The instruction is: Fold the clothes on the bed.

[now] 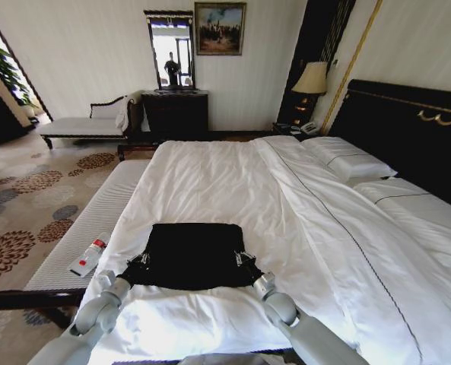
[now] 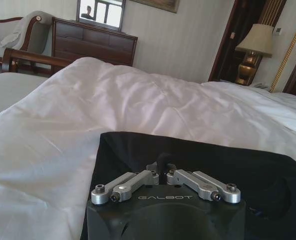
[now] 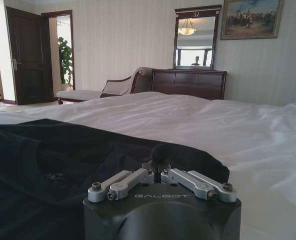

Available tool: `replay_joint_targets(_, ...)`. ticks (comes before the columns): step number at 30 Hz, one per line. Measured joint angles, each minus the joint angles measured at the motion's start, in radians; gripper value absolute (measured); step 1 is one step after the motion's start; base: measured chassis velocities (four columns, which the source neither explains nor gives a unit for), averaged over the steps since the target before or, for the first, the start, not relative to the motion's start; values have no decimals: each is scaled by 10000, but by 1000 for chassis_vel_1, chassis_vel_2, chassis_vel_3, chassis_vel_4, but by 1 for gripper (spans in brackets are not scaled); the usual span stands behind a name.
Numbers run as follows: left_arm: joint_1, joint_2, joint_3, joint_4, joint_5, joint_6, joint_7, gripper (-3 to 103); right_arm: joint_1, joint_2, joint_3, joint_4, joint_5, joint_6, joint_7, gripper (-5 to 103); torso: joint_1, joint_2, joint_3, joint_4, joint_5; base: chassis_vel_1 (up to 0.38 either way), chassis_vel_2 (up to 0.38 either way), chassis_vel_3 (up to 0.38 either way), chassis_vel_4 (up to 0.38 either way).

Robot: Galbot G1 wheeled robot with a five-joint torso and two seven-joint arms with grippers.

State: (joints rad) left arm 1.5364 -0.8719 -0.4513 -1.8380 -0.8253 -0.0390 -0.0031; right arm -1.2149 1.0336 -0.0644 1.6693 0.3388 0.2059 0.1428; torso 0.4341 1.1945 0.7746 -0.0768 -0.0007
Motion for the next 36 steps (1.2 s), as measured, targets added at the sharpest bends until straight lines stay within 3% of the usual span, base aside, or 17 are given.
replay_joint_targets(15, 841, 220, -881, -172, -246, -235, 235, 2, -913, 54, 217, 152, -920, 233, -88, 1, 0, -2, 2, -3, 0, 0, 0, 0, 0)
replay_joint_targets(23, 1161, 79, -682, -127, 28, -296, 238, 2, -1094, -184, 167, 360, -1060, 227, -77, 1, 0, -2, 1, -2, 1, 0, 0, 0, 0)
replay_joint_targets(28, 984, -17, -419, 288, 230, -219, -278, 2, -1284, -207, 119, 306, -1184, 227, -147, 1, 1, -2, 1, -2, 0, 0, 0, 0, 0)
replay_joint_targets(29, 981, -2, -411, 286, 246, -150, -439, -1, -1357, -225, 138, 335, -1194, 229, -191, 5, 1, -2, 2, -3, -1, 0, 0, 0, 0)
replay_joint_targets(30, 1015, 49, -416, 261, 311, -79, -563, 3, -1435, -256, 176, 383, -1217, 240, -221, 11, 1, -2, 1, -4, 0, 0, 0, 0, 0)
replay_joint_targets(32, 1085, 96, -436, 209, 411, -50, -605, 8, -1507, -281, 216, 422, -1259, 263, -229, 11, 1, -2, 1, -3, 0, 0, 0, 0, 0)
replay_joint_targets(34, 1315, 161, -521, 39, 578, -23, -636, 19, -1714, -320, 366, 503, -1406, 352, -234, 21, 1, -2, 1, -1, 3, 0, 0, 0, 0)
replay_joint_targets(36, 1508, 162, -601, -127, 622, -18, -639, 19, -1873, -333, 504, 583, -1496, 402, -235, 27, 1, -2, 1, -1, 2, 0, 0, 0, 0)
